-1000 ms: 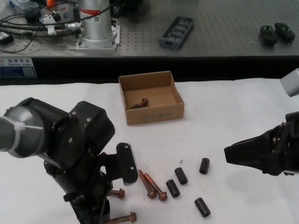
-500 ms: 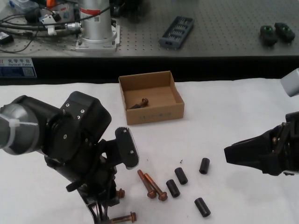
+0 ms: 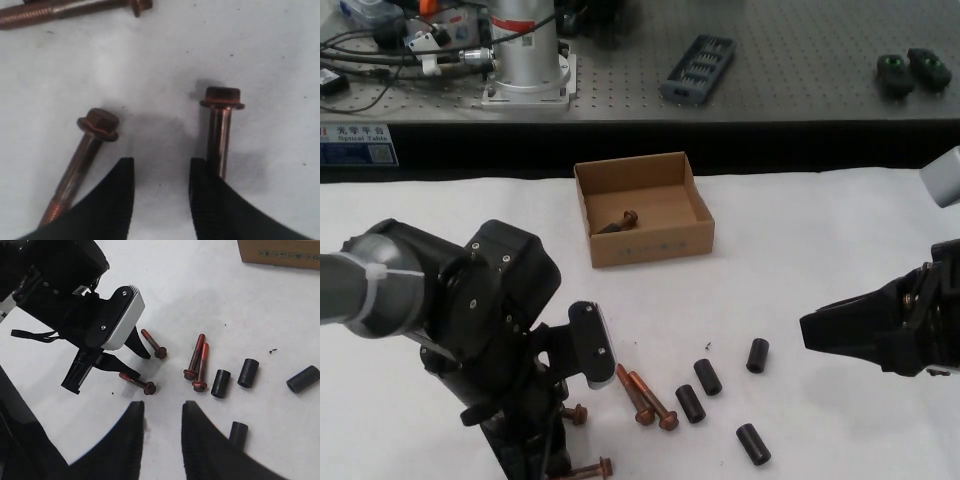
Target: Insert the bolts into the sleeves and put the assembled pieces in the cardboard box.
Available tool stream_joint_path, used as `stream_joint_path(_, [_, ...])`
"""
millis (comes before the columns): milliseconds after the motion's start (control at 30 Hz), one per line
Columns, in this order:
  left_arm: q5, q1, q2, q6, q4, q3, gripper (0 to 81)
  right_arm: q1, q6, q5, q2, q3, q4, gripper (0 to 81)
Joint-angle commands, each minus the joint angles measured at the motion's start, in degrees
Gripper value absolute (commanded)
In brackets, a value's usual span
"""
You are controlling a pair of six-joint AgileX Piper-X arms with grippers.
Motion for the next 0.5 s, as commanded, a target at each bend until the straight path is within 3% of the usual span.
stream_joint_path(0, [0.9, 0.0, 0.1, -0.5, 0.6, -0.4, 27.9, 0.1, -0.4, -0.4, 0.0, -0.6, 0.0, 21.1])
stream_joint_path(467, [3.3, 0.0, 0.0, -4.0, 6.6, -7.8, 27.9, 0.1, -0.4, -0.4, 0.0, -0.6, 0.0, 21.1])
